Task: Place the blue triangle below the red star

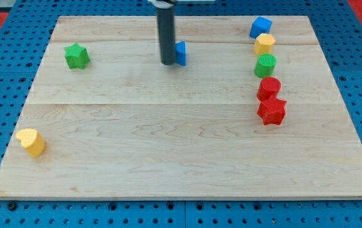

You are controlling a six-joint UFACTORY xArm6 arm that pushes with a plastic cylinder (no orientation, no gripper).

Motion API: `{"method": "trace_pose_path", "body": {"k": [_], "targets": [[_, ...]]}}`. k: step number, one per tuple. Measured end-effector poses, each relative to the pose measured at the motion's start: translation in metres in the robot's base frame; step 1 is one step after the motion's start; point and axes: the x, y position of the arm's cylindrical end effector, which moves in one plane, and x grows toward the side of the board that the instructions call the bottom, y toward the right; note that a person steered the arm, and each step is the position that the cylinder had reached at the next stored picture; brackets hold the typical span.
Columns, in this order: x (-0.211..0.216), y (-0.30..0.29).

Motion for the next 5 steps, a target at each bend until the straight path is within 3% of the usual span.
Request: {"method": "trace_pose_path", "body": {"k": [1, 3, 4, 5], "targets": [[-0.047, -0.025], [-0.117, -0.016], [-0.101, 0.022], [-0.025, 0.01]]}}
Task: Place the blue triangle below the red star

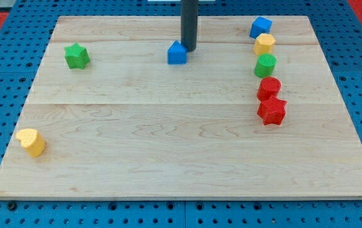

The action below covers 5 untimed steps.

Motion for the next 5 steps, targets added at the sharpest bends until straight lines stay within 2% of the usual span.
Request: {"method": "trace_pose_path", "body": {"k": [1, 2, 3, 4, 5], "targets": [[0.019, -0.031], [-0.001, -0.044], [0.006, -0.087], [0.041, -0.09], [0.104, -0.059]]}}
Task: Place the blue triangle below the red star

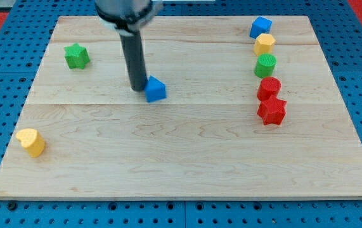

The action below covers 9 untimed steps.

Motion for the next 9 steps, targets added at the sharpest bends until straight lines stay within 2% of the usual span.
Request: {"method": "trace_pose_path", "body": {"k": [1, 2, 3, 4, 5, 6, 7, 8, 9], "targets": [[0.053, 0.077], [0.046, 0.092], [0.014, 0.078], [-0.009, 0.035], [-0.029, 0.078], [0.014, 0.131], [0.048, 0.143], [0.068, 0.143], [0.082, 0.173]]}}
